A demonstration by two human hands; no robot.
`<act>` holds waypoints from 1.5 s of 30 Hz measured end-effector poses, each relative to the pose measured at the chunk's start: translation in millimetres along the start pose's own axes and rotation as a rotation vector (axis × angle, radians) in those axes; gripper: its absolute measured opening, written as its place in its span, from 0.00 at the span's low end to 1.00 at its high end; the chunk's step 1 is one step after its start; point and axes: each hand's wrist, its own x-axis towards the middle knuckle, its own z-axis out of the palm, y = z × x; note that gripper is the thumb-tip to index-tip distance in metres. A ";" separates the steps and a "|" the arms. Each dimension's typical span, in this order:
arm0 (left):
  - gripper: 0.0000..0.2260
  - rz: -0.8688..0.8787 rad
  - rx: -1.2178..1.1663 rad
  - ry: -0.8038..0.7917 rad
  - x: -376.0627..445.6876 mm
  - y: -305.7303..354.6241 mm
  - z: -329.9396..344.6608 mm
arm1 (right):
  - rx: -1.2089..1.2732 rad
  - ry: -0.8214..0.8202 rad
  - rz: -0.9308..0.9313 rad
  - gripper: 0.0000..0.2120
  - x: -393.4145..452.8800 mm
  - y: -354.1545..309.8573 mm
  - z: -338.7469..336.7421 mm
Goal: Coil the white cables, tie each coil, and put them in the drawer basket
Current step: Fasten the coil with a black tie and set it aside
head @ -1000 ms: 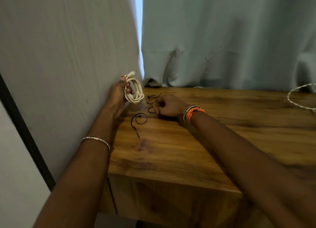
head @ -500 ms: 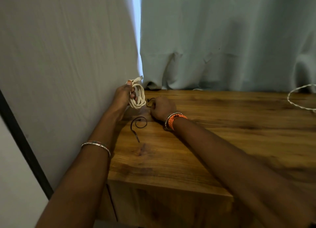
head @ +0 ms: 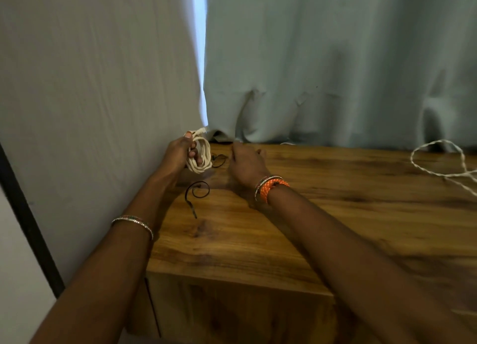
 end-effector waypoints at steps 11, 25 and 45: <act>0.19 0.087 -0.111 -0.037 -5.8 24.5 69.1 | 0.872 0.001 0.231 0.11 -25.4 48.4 -61.5; 0.16 0.041 -0.018 -0.085 18.2 -17.5 148.5 | 1.044 0.140 0.250 0.11 -26.7 82.3 -90.7; 0.17 0.059 0.068 -0.182 1.9 -16.4 152.5 | 0.797 0.252 0.316 0.09 -31.3 79.9 -81.1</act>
